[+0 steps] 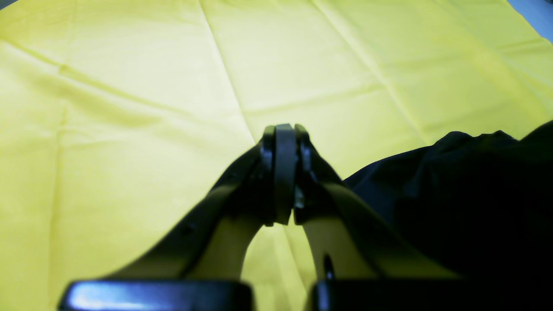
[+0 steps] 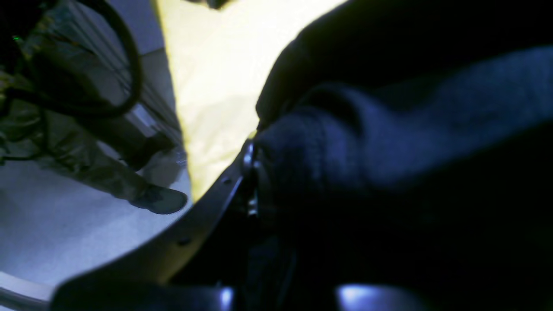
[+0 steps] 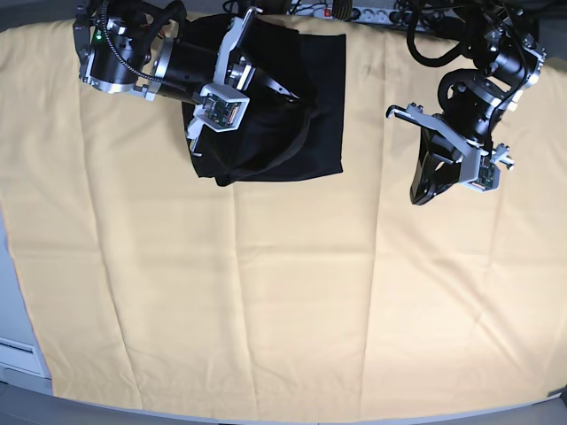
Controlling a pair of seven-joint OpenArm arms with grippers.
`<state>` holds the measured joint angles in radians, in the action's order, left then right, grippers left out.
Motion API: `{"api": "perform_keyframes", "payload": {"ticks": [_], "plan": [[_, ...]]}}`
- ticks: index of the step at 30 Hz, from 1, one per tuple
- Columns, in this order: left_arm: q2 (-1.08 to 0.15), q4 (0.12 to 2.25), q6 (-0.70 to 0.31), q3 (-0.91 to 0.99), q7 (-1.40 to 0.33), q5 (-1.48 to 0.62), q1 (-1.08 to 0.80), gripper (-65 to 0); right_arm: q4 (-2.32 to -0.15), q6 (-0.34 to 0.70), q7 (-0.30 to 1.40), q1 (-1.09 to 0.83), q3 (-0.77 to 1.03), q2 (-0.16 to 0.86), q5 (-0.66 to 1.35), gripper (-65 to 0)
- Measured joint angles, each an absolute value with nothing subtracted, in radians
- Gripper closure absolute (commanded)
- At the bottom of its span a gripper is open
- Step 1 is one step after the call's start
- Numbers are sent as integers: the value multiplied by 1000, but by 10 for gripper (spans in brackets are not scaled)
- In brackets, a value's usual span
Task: Fold the T-shirt properly
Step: 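Press the folded shirt flat with the right gripper, then open and lift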
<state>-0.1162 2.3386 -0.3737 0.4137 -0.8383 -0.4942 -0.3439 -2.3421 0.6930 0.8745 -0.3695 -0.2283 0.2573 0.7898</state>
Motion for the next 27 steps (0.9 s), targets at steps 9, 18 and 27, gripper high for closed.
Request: {"api": "perform_keyframes", "payload": {"ticks": [9,18,27], "plan": [[-116,2339,-374,414,-839,-494,-355,0,-2342,693,778,-331,-253,257,688,-360],[-122,2339,-374,414,-842,-464,-360,0,-2342,693,803,-290,-194,257,687,-357],[-253,2339,-480,413,-845,-464,-360,0,-2342,693,958,-413,16,257,1017,-358]]}}
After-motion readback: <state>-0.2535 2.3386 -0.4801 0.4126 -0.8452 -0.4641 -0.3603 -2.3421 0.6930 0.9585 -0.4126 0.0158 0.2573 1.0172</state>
